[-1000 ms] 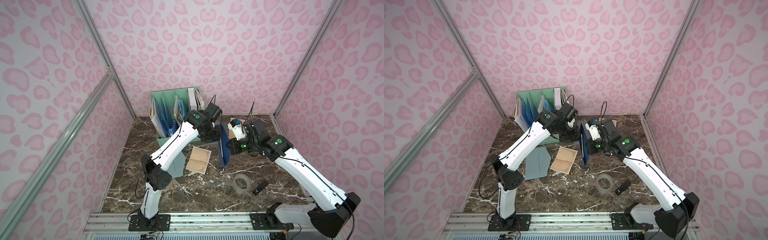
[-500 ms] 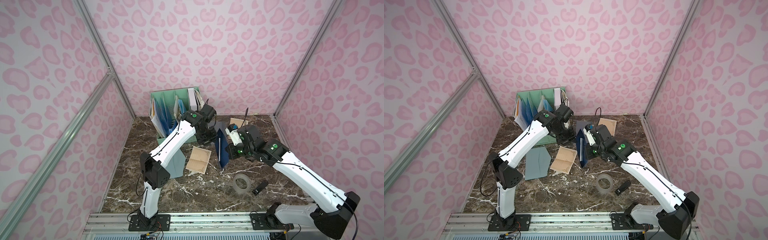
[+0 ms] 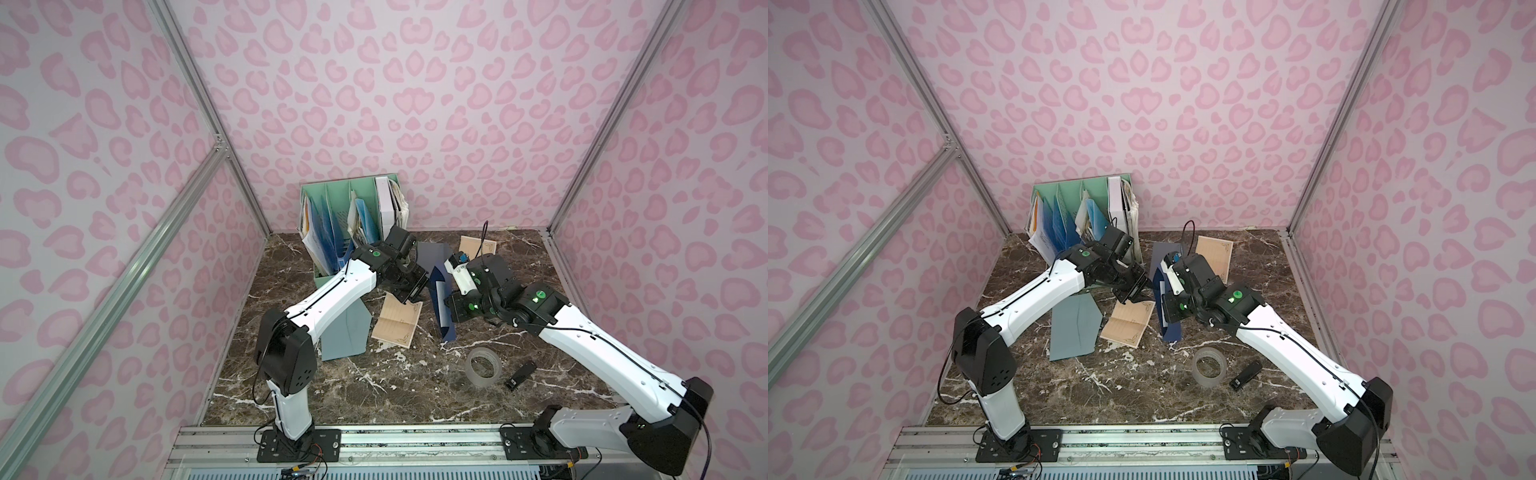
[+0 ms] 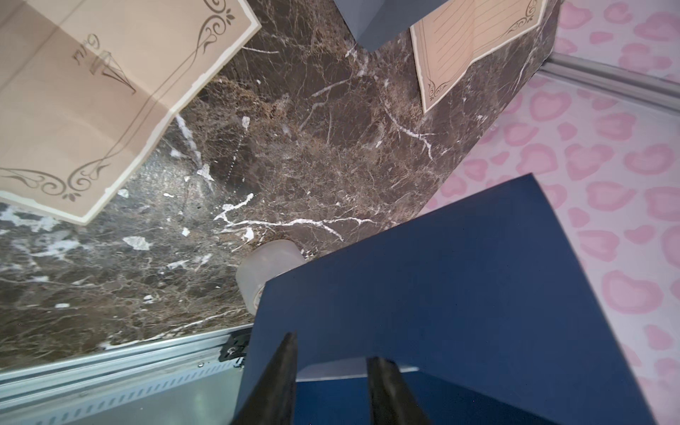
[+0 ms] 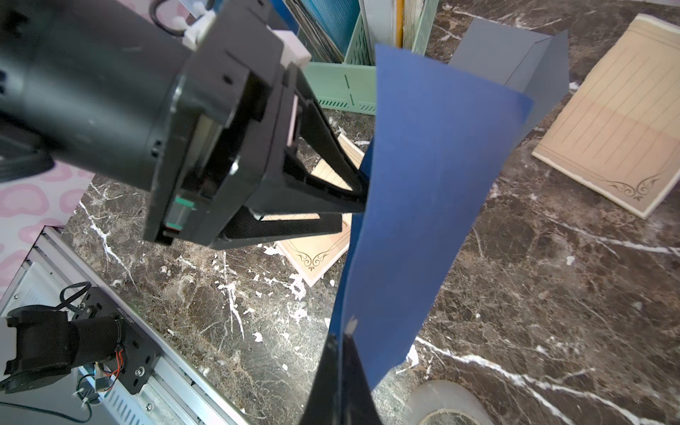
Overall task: Take the letter paper out of the envelope
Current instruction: Take out the letter paper from the envelope.
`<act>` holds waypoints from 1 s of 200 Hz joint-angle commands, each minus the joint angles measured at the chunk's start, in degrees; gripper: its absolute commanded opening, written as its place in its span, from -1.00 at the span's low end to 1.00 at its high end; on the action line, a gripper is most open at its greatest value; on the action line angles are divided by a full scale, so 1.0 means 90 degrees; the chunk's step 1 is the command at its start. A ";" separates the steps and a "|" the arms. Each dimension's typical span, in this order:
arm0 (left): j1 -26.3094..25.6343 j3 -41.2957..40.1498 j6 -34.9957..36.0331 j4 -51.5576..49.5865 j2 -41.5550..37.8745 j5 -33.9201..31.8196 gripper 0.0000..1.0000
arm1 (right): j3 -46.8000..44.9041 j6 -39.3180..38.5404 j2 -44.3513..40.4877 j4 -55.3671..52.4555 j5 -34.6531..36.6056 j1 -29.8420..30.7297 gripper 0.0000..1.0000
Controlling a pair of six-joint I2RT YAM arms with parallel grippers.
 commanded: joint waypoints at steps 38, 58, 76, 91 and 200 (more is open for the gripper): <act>0.0033 -0.0168 -0.1296 0.1188 -0.0074 -0.0277 -0.33 | -0.0081 0.0097 0.0047 0.0362 -0.0402 0.0022 -1.00; 0.0034 -0.0069 -0.1372 0.0997 0.0008 -0.0178 -0.36 | -0.0053 0.0064 0.0059 0.0372 -0.0334 0.0022 -1.00; 0.0029 0.0056 -0.1401 0.0765 0.0043 -0.0072 -0.36 | -0.0090 0.0006 0.0045 0.0401 -0.0187 0.0021 -1.00; 0.0029 0.0086 -0.1514 0.0672 0.0043 0.0050 -0.34 | -0.0194 -0.0084 -0.0036 0.0480 -0.0026 0.0012 -1.00; 0.0059 0.0298 -0.1754 0.0114 0.0213 0.0689 0.01 | -0.0734 -0.0457 -0.0202 0.0874 0.0331 -0.0105 -1.00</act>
